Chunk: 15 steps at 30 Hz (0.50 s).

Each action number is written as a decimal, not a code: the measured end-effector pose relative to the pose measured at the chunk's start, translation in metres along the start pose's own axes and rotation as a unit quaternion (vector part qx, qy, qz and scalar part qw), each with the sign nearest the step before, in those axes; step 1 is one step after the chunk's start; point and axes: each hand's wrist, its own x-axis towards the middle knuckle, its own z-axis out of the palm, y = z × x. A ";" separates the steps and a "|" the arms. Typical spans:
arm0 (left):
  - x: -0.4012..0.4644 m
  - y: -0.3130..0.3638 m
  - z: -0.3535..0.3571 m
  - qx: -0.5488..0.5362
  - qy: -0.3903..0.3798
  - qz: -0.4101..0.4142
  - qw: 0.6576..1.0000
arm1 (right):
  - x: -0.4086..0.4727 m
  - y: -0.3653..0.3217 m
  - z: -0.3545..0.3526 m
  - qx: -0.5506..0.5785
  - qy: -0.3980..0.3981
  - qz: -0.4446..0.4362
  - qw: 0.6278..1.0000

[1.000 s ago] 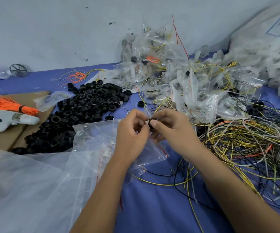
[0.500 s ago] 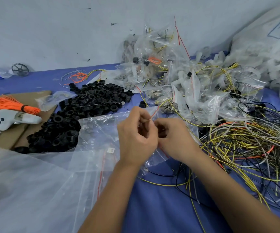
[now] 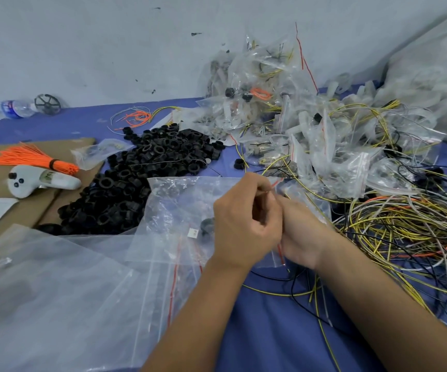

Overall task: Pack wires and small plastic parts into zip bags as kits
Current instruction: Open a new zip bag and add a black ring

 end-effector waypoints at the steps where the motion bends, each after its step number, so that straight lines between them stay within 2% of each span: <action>1: 0.000 0.000 0.000 -0.002 0.005 -0.001 1.000 | 0.000 -0.001 0.002 0.053 -0.006 0.033 0.998; 3: 0.000 -0.001 -0.001 -0.007 0.012 -0.013 1.000 | 0.001 -0.004 0.004 0.095 -0.014 0.055 0.994; 6: 0.001 -0.007 0.001 -0.011 0.012 -0.046 0.999 | 0.003 -0.012 0.003 0.060 -0.021 -0.007 0.998; 8: 0.001 -0.011 0.003 -0.003 -0.003 -0.083 0.997 | 0.004 -0.012 -0.002 -0.019 0.012 -0.062 0.998; 10: 0.001 -0.015 0.005 0.003 -0.029 -0.121 0.992 | 0.006 -0.014 -0.006 -0.164 0.084 -0.143 0.972; 12: -0.001 -0.021 0.009 0.005 -0.062 -0.159 0.985 | 0.003 -0.014 -0.013 -0.313 0.173 -0.240 0.903; 13: -0.002 -0.024 0.010 0.007 -0.079 -0.182 0.980 | 0.003 -0.014 -0.017 -0.391 0.224 -0.284 0.847; 15: -0.003 -0.029 0.012 0.009 -0.108 -0.225 0.968 | 0.002 -0.015 -0.027 -0.527 0.327 -0.341 0.706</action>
